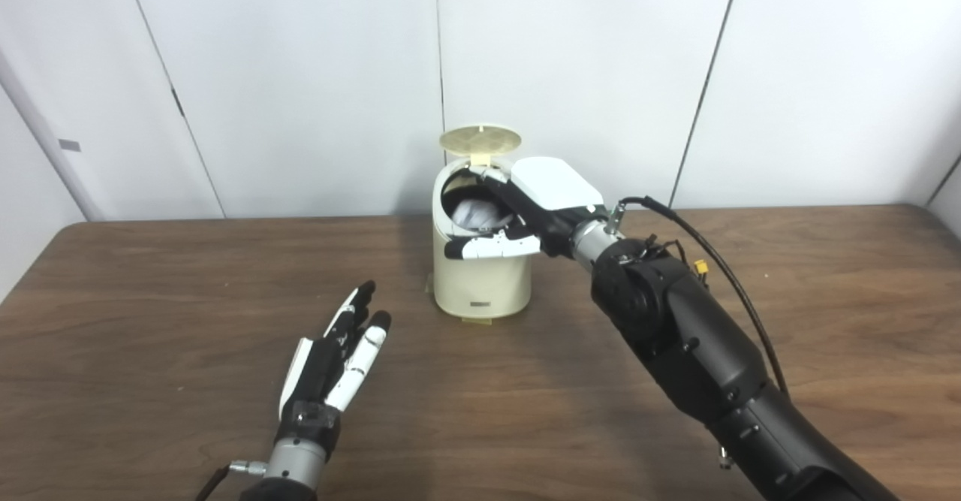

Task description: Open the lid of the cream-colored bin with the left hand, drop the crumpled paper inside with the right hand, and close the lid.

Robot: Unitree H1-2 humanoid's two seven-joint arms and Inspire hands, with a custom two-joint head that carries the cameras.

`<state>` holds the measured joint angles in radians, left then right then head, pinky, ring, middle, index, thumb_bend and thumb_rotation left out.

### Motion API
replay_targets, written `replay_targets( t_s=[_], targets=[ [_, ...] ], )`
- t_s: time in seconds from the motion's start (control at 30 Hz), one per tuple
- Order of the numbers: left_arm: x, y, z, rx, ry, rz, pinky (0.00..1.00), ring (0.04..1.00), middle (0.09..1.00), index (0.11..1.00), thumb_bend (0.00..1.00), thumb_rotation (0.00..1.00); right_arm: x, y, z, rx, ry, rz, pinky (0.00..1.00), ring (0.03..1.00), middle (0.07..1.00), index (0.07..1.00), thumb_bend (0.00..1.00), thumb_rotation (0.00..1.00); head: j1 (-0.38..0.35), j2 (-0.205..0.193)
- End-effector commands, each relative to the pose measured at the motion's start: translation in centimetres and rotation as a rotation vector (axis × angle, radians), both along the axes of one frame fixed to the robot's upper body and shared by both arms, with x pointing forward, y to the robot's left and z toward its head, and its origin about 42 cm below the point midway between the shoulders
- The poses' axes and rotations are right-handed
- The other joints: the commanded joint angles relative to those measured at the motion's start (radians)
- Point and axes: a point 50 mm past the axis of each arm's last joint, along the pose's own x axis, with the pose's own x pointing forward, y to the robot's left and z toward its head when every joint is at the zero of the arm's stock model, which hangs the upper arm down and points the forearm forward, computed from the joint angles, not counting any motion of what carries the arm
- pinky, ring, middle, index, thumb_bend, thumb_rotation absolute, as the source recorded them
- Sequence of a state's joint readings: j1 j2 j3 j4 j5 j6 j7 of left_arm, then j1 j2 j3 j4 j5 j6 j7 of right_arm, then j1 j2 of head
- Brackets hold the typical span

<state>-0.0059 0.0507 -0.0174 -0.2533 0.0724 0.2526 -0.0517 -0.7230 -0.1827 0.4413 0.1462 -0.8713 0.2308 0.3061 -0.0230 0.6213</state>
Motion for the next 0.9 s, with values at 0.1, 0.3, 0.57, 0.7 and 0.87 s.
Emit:
replay_targets(
  t_s=[0.1, 0.3, 0.57, 0.7, 0.87],
  targets=[
    [0.6, -0.4, 1.2, -0.006, -0.061, -0.011, 1.00, 1.000, 0.989, 0.997, 0.61, 0.74, 0.2, 0.6, 2.4, 0.013, -0.059, 0.028, 0.83, 0.928, 0.959, 0.951, 0.70, 0.96, -0.002, 0.000],
    [0.7, -0.5, 1.1, 0.011, -0.058, -0.012, 1.00, 1.000, 0.992, 0.992, 0.64, 0.76, 0.1, 0.5, 3.7, 0.034, -0.109, 0.026, 0.82, 0.908, 0.938, 0.941, 0.70, 0.98, -0.003, -0.002],
    [0.7, -0.7, 1.1, 0.002, -0.059, -0.011, 1.00, 1.000, 0.989, 0.986, 0.64, 0.76, 0.0, 0.3, 5.3, 0.055, -0.145, 0.034, 0.81, 0.899, 0.927, 0.935, 0.68, 0.97, 0.000, -0.005],
    [0.6, -0.6, 1.0, 0.008, -0.054, -0.009, 1.00, 1.000, 0.994, 0.986, 0.65, 0.76, -0.3, 0.3, 5.7, 0.069, -0.146, 0.039, 0.82, 0.904, 0.928, 0.938, 0.67, 0.96, -0.001, -0.006],
    [0.6, -0.8, 1.1, 0.019, -0.051, -0.004, 1.00, 1.000, 0.991, 0.988, 0.64, 0.77, -0.8, 0.2, 6.2, 0.075, -0.166, 0.052, 0.81, 0.895, 0.916, 0.929, 0.67, 0.94, 0.002, -0.008]
  ],
)
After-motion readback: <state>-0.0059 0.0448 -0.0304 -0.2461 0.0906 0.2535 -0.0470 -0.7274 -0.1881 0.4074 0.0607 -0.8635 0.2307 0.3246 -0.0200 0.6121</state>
